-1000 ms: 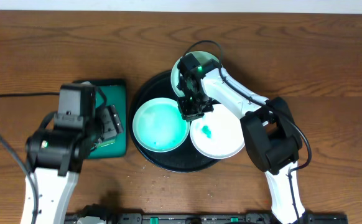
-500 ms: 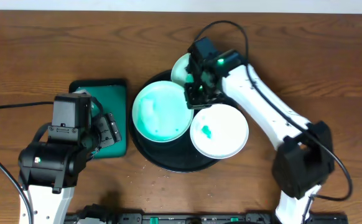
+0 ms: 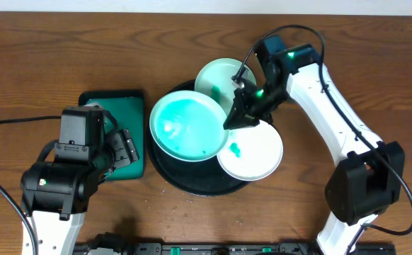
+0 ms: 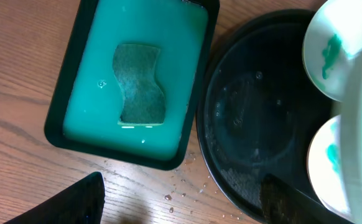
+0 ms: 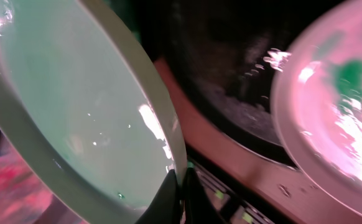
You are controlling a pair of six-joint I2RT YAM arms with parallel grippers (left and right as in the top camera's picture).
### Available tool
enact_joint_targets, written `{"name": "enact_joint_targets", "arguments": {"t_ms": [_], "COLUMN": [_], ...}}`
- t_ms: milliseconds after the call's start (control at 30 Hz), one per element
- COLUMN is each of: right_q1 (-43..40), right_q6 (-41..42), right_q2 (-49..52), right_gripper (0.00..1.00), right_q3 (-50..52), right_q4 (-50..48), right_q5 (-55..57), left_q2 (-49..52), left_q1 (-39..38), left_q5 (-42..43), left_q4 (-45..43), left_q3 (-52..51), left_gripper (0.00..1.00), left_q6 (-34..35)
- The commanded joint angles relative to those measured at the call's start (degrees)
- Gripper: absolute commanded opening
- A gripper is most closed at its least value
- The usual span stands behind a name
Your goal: Clean dirty plates on tray and stack at the side
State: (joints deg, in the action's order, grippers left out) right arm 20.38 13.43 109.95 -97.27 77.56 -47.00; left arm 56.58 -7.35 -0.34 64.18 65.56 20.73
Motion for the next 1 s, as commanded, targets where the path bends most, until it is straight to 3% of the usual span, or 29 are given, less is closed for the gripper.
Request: {"name": "enact_joint_targets", "arguments": {"t_ms": [0, 367, 700, 967], "right_q1": [-1.16, -2.08, -0.39, 5.57], "right_q6": [-4.46, -2.80, -5.44, -5.66], "right_q2": [-1.31, -1.66, -8.59, -14.45], "right_gripper": [0.02, 0.02, 0.01, 0.01], "right_q3": [-0.11, -0.11, -0.11, -0.11], "right_q4": [-2.78, -17.51, -17.70, -14.47], "right_q5": [-7.56, 11.23, 30.77, 42.05], "left_q2": [0.00, 0.00, 0.35, 1.22], "left_q1": [-0.24, -0.24, -0.24, -0.24], "left_q5": [-0.04, -0.04, -0.04, -0.07], "left_q4": [0.31, 0.52, 0.55, 1.51], "left_q3": [0.42, 0.42, 0.31, 0.28], "left_gripper": [0.80, 0.80, 0.80, 0.80], "left_q6": [-0.09, -0.11, -0.11, -0.11]}}
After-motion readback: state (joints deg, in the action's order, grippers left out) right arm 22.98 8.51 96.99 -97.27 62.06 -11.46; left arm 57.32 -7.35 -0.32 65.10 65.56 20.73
